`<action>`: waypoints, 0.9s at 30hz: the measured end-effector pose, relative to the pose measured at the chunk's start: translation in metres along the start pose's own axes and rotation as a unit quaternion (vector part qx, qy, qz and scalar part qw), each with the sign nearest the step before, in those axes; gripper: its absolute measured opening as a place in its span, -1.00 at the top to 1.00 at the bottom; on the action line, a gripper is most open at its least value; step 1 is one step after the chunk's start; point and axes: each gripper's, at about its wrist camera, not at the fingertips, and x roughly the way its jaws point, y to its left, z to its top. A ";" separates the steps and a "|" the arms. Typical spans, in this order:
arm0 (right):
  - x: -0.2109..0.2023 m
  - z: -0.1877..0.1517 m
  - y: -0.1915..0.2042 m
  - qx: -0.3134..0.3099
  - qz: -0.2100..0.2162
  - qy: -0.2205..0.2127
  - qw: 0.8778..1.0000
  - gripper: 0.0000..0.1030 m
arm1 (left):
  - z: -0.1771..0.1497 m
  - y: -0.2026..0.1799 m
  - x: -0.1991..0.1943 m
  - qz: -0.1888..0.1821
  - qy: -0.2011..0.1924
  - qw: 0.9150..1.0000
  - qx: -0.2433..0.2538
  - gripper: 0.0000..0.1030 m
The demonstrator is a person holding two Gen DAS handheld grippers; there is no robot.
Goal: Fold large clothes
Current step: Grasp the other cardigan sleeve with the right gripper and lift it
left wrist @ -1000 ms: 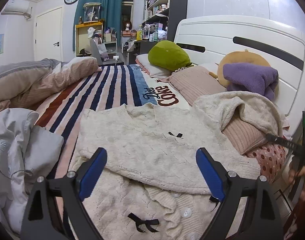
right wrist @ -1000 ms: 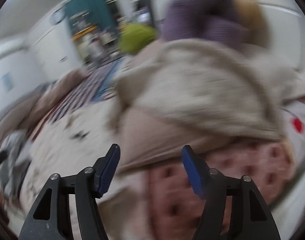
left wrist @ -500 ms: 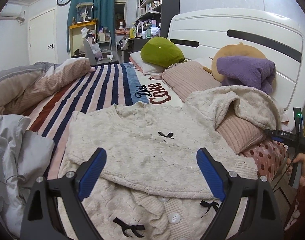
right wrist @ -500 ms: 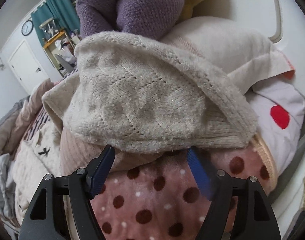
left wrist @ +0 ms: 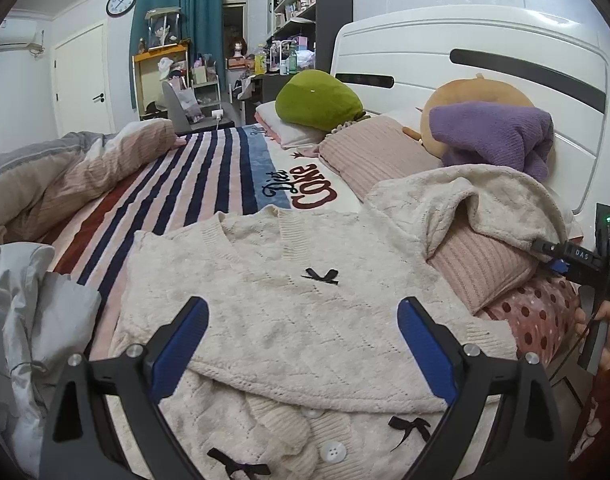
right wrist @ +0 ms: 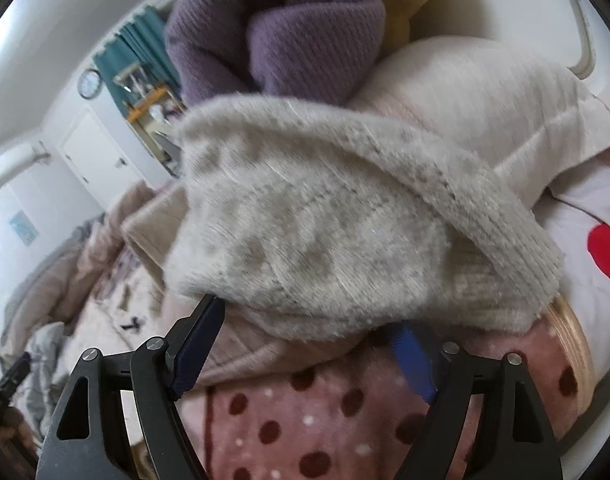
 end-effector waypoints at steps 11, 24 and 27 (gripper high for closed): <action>-0.020 -0.002 -0.039 0.079 0.001 -0.052 0.996 0.25 | 0.002 -0.002 -0.008 0.001 -0.013 1.000 -0.016 -0.82; -0.115 -0.006 0.010 -0.027 0.002 -0.162 0.986 0.87 | -0.012 0.025 -0.041 0.005 -0.037 0.999 -0.030 -0.82; -0.126 -0.006 0.022 -0.041 0.033 -0.169 0.984 0.87 | -0.015 0.032 -0.048 0.005 -0.039 0.999 -0.035 -0.82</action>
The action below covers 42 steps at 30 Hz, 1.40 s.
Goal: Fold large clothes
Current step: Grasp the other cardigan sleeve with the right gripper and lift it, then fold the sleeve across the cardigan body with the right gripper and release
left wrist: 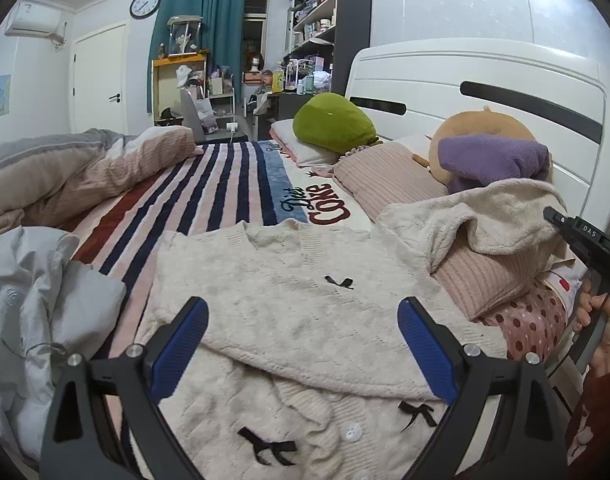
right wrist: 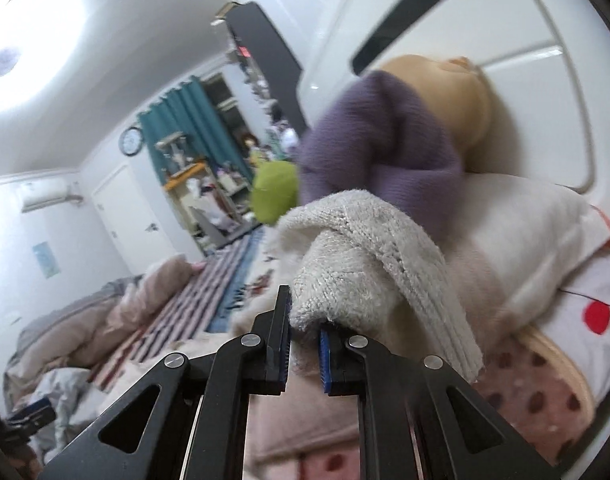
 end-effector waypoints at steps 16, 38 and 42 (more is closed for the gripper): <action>0.078 -0.109 0.241 -0.250 0.235 0.192 0.920 0.87 | -0.023 0.085 -0.043 0.050 -0.025 0.997 -0.050 -0.83; 0.027 -0.168 0.169 -0.154 0.172 0.331 0.915 -0.57 | -0.035 0.090 -0.034 0.035 -0.010 0.998 -0.060 -0.84; 0.001 -0.177 0.195 -0.182 0.216 0.324 0.903 0.21 | -0.035 0.092 -0.039 0.040 -0.016 0.997 -0.064 -0.84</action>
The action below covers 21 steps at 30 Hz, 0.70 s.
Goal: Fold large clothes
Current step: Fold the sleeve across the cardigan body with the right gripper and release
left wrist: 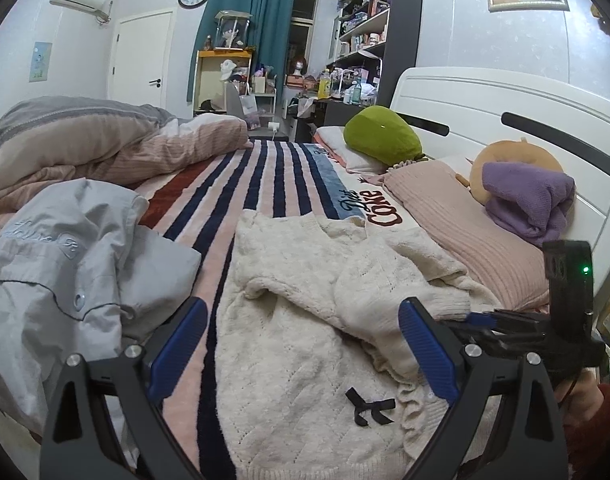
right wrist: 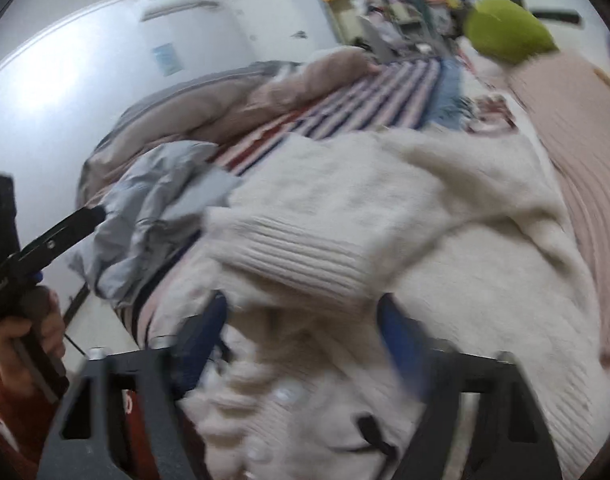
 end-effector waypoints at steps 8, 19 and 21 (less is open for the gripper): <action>0.041 0.040 0.089 -0.094 0.091 0.011 0.991 0.93 | -0.005 0.030 -0.007 0.019 0.000 1.000 -0.017 -0.84; 0.002 0.011 0.089 -0.070 0.143 0.052 0.986 -0.09 | -0.023 0.028 0.020 -0.073 0.045 0.996 -0.034 -0.84; -0.012 0.026 0.063 -0.056 0.121 0.030 0.991 -0.19 | -0.028 0.017 0.033 -0.122 0.060 0.990 -0.040 -0.84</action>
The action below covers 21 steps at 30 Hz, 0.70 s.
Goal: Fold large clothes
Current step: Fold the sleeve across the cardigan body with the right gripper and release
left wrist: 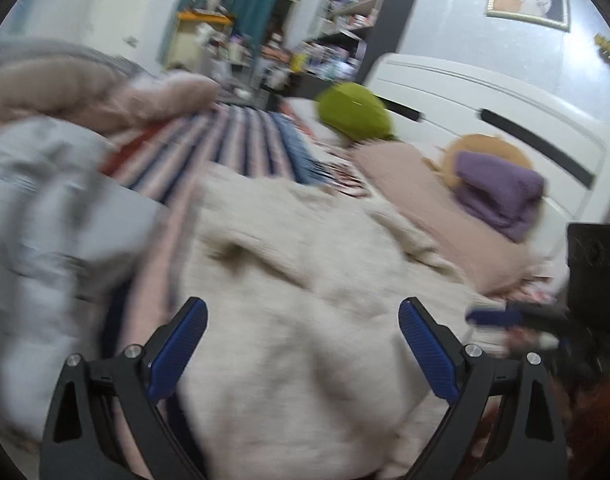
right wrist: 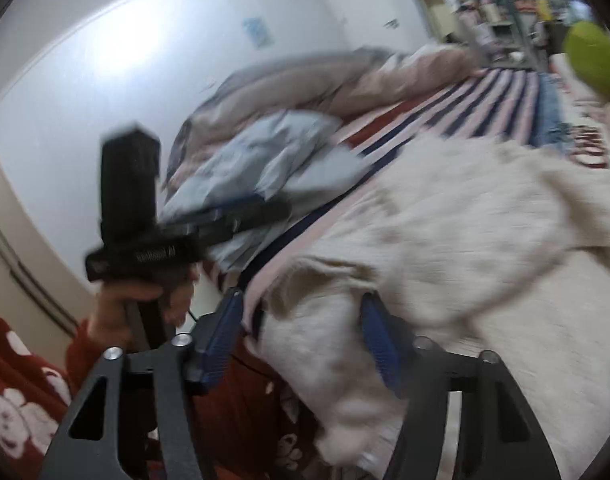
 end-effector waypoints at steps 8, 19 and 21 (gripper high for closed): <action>-0.062 -0.027 -0.074 0.077 -0.177 -0.025 0.981 -0.31 | -0.031 -0.019 0.054 -0.007 0.084 0.996 0.009 -0.60; -0.101 -0.054 -0.118 0.160 -0.241 -0.063 0.955 -0.31 | -0.020 0.015 0.024 0.028 0.077 0.996 0.018 0.83; -0.102 -0.051 -0.121 0.165 -0.235 -0.065 0.956 -0.31 | -0.018 0.029 0.028 0.048 0.096 0.994 0.019 0.82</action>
